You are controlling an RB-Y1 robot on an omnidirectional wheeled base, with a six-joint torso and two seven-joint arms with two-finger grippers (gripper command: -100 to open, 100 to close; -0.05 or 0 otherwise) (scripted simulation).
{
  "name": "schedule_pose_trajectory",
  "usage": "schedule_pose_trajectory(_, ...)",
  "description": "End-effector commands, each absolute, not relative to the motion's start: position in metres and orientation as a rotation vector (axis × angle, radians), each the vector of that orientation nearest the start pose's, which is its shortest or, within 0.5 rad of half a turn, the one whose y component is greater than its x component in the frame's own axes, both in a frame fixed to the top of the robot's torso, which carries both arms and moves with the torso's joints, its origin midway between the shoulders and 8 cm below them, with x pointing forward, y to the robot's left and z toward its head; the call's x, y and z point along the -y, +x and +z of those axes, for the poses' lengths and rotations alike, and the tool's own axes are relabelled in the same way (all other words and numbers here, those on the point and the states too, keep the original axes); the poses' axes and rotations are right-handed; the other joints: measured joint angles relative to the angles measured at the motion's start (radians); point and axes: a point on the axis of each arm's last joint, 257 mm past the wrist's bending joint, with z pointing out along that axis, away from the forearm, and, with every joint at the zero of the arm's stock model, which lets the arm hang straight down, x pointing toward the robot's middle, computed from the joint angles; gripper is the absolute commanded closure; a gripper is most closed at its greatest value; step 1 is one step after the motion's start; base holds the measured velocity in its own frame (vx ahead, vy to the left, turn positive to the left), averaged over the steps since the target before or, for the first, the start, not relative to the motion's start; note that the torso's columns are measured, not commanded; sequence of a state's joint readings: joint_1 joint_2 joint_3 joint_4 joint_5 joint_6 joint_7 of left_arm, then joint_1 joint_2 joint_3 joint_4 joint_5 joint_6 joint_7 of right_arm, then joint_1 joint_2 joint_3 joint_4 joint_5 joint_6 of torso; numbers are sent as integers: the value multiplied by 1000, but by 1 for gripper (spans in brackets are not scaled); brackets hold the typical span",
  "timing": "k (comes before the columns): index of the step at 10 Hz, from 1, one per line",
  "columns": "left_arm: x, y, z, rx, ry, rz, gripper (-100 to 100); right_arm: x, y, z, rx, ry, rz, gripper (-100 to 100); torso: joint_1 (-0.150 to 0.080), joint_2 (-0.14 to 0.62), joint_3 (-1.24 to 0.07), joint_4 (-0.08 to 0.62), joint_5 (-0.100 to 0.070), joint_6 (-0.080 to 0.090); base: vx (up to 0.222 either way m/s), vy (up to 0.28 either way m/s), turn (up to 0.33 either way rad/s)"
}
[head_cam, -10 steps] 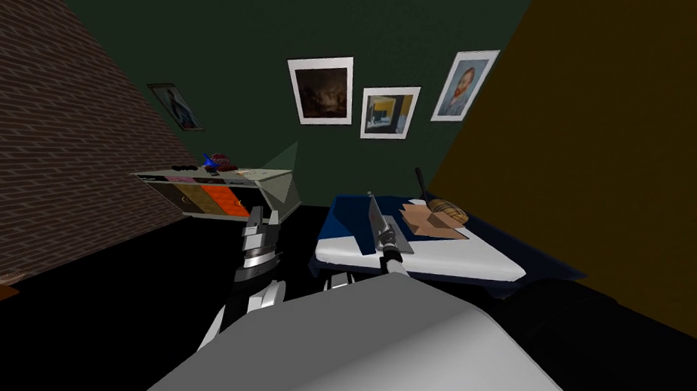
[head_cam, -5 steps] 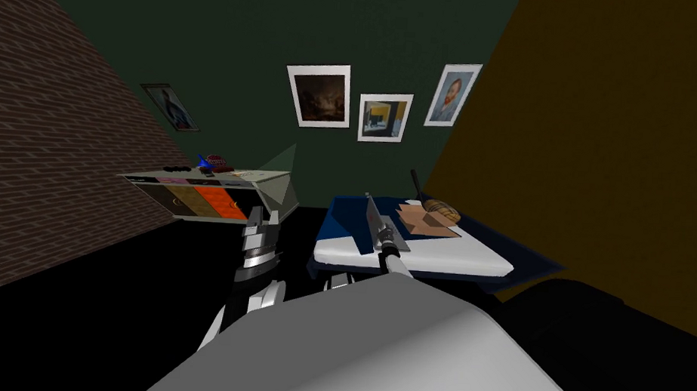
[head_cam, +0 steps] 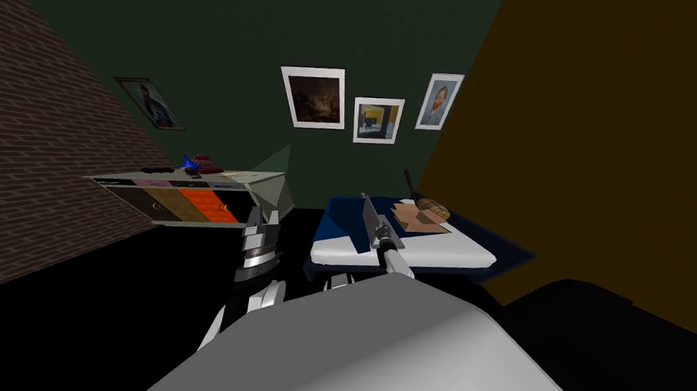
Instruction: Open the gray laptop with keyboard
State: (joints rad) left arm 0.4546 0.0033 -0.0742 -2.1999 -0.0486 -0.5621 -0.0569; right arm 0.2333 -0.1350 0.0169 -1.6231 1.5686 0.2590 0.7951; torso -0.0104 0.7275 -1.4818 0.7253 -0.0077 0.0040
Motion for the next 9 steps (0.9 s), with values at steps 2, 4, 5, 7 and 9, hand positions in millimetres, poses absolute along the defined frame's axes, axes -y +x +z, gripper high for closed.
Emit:
schedule_pose_trajectory(2, -243, 356, 15, -645, -590, -1318, 0, 355, 454, -331, -1774, -582, -889, 100, -1, -2, -1, -3, -2, -2, -11, -12, 11)
schedule_pose_trajectory(4, -243, 356, 15, -645, -590, -1318, 0, 349, 472, -326, -1752, -606, -860, 100, -1, -5, -2, -3, -4, -4, -16, -7, -94)
schedule_pose_trajectory(5, -243, 356, 15, -645, -590, -1318, 0, 349, 469, -335, -1769, -611, -851, 100, -1, -4, -2, -2, -4, -4, -20, -21, -110)
schedule_pose_trajectory(7, -243, 356, 15, -645, -590, -1318, 0, 349, 469, -337, -1776, -618, -851, 100, 2, -2, 0, -2, -4, -6, -5, -16, -16)
schedule_pose_trajectory(9, -243, 356, 15, -645, -590, -1318, 0, 343, 486, -331, -1759, -611, -808, 100, 5, -5, -2, -3, -4, -8, -19, -8, -93)
